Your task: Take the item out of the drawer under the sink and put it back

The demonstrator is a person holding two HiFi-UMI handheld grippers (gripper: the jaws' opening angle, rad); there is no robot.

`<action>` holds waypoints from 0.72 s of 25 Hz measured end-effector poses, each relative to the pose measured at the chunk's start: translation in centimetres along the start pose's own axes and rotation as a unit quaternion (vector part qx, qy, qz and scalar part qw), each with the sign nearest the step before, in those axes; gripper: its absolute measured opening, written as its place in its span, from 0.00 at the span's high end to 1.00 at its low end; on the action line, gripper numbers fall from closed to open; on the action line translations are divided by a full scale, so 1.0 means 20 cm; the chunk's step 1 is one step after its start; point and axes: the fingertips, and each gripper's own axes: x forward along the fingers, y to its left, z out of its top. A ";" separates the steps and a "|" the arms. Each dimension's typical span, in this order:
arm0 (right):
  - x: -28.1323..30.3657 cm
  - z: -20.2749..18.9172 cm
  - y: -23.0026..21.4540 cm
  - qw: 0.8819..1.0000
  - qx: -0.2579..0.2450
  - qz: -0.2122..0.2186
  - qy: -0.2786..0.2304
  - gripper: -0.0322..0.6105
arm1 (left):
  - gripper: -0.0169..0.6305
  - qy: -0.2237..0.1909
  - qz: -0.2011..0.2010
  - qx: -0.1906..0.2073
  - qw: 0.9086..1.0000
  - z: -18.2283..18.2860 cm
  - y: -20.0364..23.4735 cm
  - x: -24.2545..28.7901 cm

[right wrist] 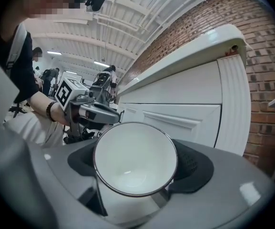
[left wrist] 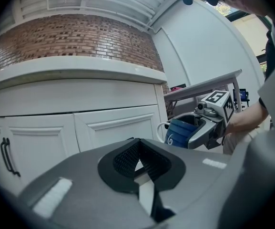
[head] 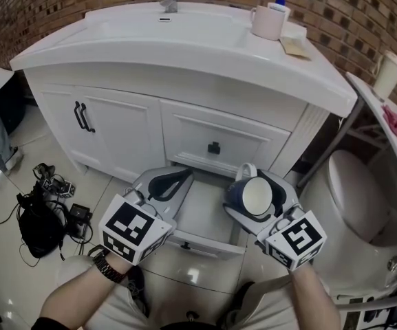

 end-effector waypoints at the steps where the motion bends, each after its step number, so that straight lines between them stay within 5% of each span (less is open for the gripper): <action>1: 0.01 -0.02 0.01 1.000 0.001 0.005 0.005 0.30 | 0.94 0.001 0.000 0.000 1.000 0.00 0.00 0.00; 5: 0.18 -0.25 0.09 0.994 0.000 0.057 0.093 0.30 | 0.94 0.004 -0.001 0.000 1.000 0.00 -0.01 -0.01; 11: 0.55 -0.76 0.27 0.956 -0.017 0.128 0.262 0.30 | 0.94 0.006 0.013 -0.007 1.000 0.01 0.03 -0.05; 18: 0.65 -0.97 0.31 0.939 -0.032 0.132 0.315 0.27 | 0.94 -0.010 0.045 -0.035 0.998 0.04 0.18 -0.15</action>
